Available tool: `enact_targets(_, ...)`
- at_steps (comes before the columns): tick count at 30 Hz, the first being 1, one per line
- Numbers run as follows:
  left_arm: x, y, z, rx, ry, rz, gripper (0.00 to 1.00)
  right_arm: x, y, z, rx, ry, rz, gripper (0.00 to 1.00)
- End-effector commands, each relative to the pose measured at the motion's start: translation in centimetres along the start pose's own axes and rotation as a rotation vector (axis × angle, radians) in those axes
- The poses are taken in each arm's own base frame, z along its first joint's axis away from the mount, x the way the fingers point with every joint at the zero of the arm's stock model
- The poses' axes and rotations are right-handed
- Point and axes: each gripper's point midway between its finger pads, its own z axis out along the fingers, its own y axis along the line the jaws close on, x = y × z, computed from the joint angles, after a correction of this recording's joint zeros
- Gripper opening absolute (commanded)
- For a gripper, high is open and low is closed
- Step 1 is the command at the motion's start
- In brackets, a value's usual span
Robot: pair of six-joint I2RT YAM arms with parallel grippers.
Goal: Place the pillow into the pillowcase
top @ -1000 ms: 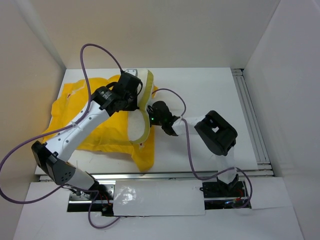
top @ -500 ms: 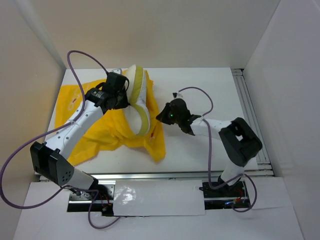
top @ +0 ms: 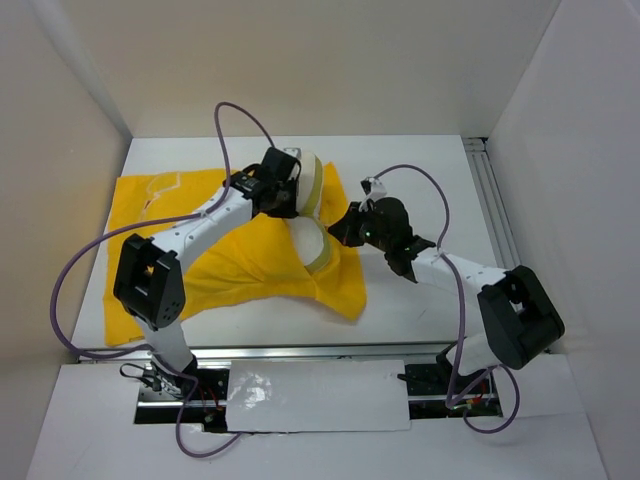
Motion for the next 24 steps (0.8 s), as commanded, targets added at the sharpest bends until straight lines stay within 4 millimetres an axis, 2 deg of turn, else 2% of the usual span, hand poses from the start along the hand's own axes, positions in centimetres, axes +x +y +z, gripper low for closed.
enact_targets(1,0.8,-0.5,-1.2,-0.019,0.041,0.123,0.0,-5.2,2.0,-0.7,-0.05,-0.167,-0.096,0.0)
enact_targets(4,1.5,-0.9,-0.6,-0.01,0.066,0.143,0.0,-7.9,1.4,-2.3,0.003,-0.269,-0.093,0.0)
enact_targets(5,2.1,-0.6,-0.4,-0.015,0.08,0.145,0.0,-9.5,1.3,-3.3,0.026,-0.326,-0.092,0.0)
enact_targets(6,2.7,-0.4,0.1,-0.024,0.099,0.138,0.0,-10.3,0.4,-4.0,0.04,-0.364,-0.078,0.0)
enact_targets(8,3.5,-0.8,0.3,-0.001,0.133,0.128,0.0,-10.7,2.0,-4.6,-0.052,-0.374,-0.091,0.0)
enact_targets(9,3.0,-2.2,-0.3,0.066,0.136,0.132,0.37,-10.2,1.8,-4.4,-0.047,-0.343,-0.099,0.0)
enact_targets(10,2.9,-3.3,-0.7,0.1,0.135,0.142,0.85,-11.0,2.1,-4.2,-0.04,-0.334,-0.106,0.0)
enact_targets(11,2.0,-4.8,-2.3,0.15,0.093,0.154,1.0,-9.9,1.6,-3.4,-0.017,-0.293,-0.106,0.0)
enact_targets(13,0.4,-7.4,-4.4,0.267,0.033,0.171,1.0,-8.9,1.3,-3.0,-0.028,-0.273,-0.097,0.0)
enact_targets(14,-0.5,-8.9,-6.4,0.338,-0.011,0.191,1.0,-8.9,1.4,-2.8,-0.037,-0.271,-0.099,0.0)
enact_targets(16,-0.2,-11.0,-7.9,0.462,-0.016,0.215,1.0,-8.1,1.7,-2.7,-0.052,-0.251,-0.091,0.0)
enact_targets(18,0.6,-12.8,-8.3,0.516,-0.017,0.243,1.0,-7.8,1.5,-2.4,-0.047,-0.242,-0.089,0.0)
enact_targets(22,3.0,-13.5,-6.9,0.516,0.06,0.263,1.0,-8.0,1.2,-2.4,-0.032,-0.252,-0.078,0.0)
enact_targets(23,4.5,-13.7,-6.6,0.533,0.111,0.269,1.0,-8.0,1.2,-2.4,-0.032,-0.252,-0.078,0.0)
enact_targets(24,5.6,-12.9,-5.7,0.459,0.129,0.249,1.0,-7.9,1.0,-2.4,-0.019,-0.25,-0.075,0.0)
